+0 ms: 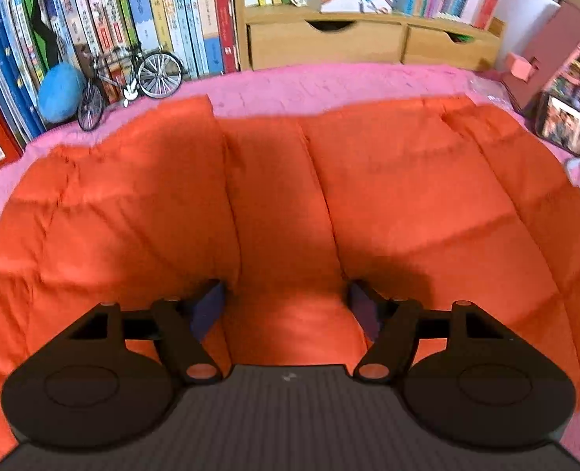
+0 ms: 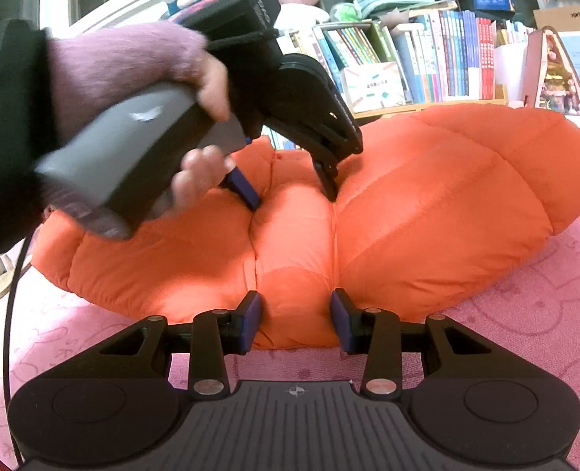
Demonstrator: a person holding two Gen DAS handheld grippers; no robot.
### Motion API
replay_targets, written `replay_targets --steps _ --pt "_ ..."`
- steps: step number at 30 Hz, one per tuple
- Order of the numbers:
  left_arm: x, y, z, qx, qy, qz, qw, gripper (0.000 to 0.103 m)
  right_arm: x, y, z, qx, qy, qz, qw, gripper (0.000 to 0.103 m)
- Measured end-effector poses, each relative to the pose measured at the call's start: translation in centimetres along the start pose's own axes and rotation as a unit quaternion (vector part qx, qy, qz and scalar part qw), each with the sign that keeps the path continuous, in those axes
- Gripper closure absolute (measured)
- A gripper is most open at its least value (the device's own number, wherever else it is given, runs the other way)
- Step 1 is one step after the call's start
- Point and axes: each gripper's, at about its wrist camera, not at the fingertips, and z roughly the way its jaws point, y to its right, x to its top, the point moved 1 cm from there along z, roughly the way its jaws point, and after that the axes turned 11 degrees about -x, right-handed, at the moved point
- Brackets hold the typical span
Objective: Fold clothes
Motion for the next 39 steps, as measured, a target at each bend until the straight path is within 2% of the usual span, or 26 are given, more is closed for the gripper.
replay_targets --steps 8,10,13,15,20,23,29,39 --pt "4.3 -1.5 3.9 0.020 0.012 -0.017 0.9996 0.036 0.2 0.1 0.0 0.004 0.000 0.001 1.000 0.062" --pt "5.2 -2.0 4.4 0.021 0.009 -0.045 0.9987 0.037 0.2 0.3 0.0 0.005 0.000 0.003 1.000 0.062" --pt "5.0 -1.8 3.2 0.006 0.007 -0.053 0.9986 0.051 0.2 0.9 -0.2 0.012 0.000 0.025 1.000 0.063" --pt "4.1 -1.4 1.5 -0.019 0.007 -0.051 0.9985 0.057 0.6 1.4 -0.4 0.017 -0.001 0.044 0.999 0.061" --pt "-0.3 -0.6 -4.1 -0.103 0.007 -0.057 0.9930 0.057 1.8 1.7 -0.2 0.013 -0.002 0.048 0.999 0.061" --pt "-2.9 0.4 -5.8 -0.118 -0.007 -0.044 0.9920 0.057 1.4 1.1 0.1 0.004 -0.006 0.034 0.999 0.060" --pt "-6.8 2.0 -6.4 -0.108 -0.036 -0.009 0.9935 0.057 1.0 0.4 0.2 -0.004 -0.010 0.020 1.000 0.060" --pt "-7.1 2.6 -4.8 -0.067 -0.054 0.013 0.9962 0.056 0.7 -0.1 0.3 -0.010 -0.016 0.005 1.000 0.060"
